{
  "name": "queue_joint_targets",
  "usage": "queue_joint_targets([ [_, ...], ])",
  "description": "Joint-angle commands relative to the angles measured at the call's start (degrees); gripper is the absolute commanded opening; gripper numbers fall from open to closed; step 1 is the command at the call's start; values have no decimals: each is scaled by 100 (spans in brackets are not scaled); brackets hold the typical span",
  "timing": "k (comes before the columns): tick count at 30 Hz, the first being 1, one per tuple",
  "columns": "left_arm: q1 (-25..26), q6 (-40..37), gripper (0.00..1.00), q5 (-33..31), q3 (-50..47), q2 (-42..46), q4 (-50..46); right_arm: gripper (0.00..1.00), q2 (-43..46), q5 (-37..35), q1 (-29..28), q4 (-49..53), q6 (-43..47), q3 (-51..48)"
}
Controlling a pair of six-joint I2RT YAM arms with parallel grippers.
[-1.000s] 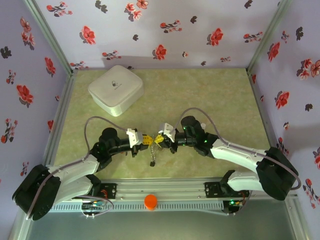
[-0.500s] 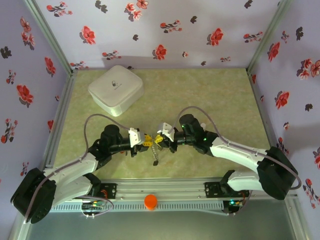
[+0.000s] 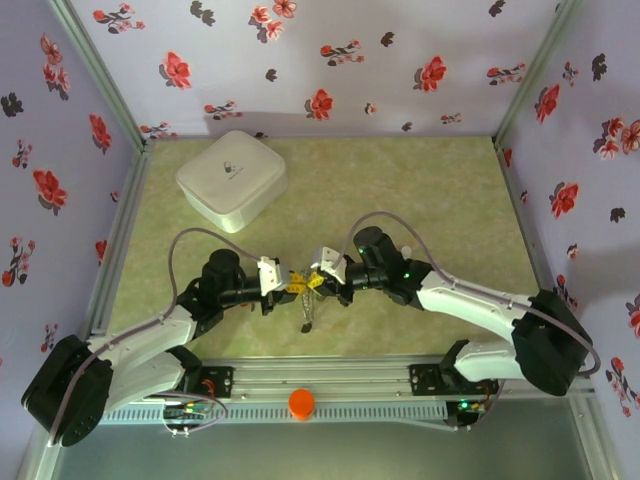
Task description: Put the keys on the keyring
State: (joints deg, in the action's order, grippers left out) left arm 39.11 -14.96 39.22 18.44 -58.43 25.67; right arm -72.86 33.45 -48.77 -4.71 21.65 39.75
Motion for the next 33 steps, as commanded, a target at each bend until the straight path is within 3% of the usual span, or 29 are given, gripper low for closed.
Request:
queue_joint_targets([
  [1, 19, -77, 11, 68, 204, -38, 147, 0, -27, 133, -102, 49, 181, 251],
  [4, 18, -84, 11, 77, 222, -27, 140, 0, -53, 109, -128, 186, 226, 313],
  [11, 18, -195, 0, 68, 246, 96, -41, 0, 5, -27, -129, 309, 255, 337],
  [15, 18, -253, 0, -81, 240, 239, -166, 27, 478, -183, 120, -154, -233, 18],
  [18, 25, -247, 0, -382, 175, 392, -128, 40, 940, -501, 400, -616, -811, -342],
  [20, 27, -201, 0, -668, 118, 479, -35, 44, 1178, -981, 452, -625, -1023, -479],
  [27, 27, 272, 0, -1510, -41, 682, 462, 43, 1240, -1717, 465, -110, -1441, -316],
  [33, 25, 635, 0, -2671, -24, 1049, 480, 38, 1005, -2034, 465, -61, -1615, -226],
])
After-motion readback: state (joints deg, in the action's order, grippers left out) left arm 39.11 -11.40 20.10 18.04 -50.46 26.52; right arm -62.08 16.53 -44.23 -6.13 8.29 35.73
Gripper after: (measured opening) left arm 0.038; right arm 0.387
